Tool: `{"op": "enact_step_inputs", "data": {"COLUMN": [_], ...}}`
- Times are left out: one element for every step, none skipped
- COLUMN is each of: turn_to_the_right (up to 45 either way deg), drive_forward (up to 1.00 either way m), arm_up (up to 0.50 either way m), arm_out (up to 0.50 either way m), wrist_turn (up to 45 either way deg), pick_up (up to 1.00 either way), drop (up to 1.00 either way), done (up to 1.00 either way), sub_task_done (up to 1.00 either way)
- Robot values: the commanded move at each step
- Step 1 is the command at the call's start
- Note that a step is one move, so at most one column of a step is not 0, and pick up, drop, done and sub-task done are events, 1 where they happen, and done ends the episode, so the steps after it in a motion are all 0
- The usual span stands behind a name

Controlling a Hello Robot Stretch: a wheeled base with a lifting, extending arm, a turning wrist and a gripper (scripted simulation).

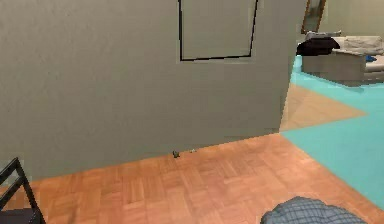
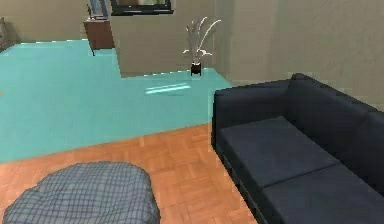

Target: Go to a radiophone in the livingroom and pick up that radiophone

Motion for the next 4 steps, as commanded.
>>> {"op": "enact_step_inputs", "data": {"turn_to_the_right": [0.0,21.0,0.0,33.0], "drive_forward": [0.85,0.00,0.50,0.00], "arm_up": [0.00,0.00,0.00,0.00], "arm_out": [0.00,0.00,0.00,0.00], "wrist_turn": [0.0,0.0,0.0,0.0], "pick_up": [0.00,0.00,0.00,0.00], "drop": [0.00,0.00,0.00,0.00], "done": [0.00,0.00,0.00,0.00], "sub_task_done": [0.00,0.00,0.00,0.00]}}
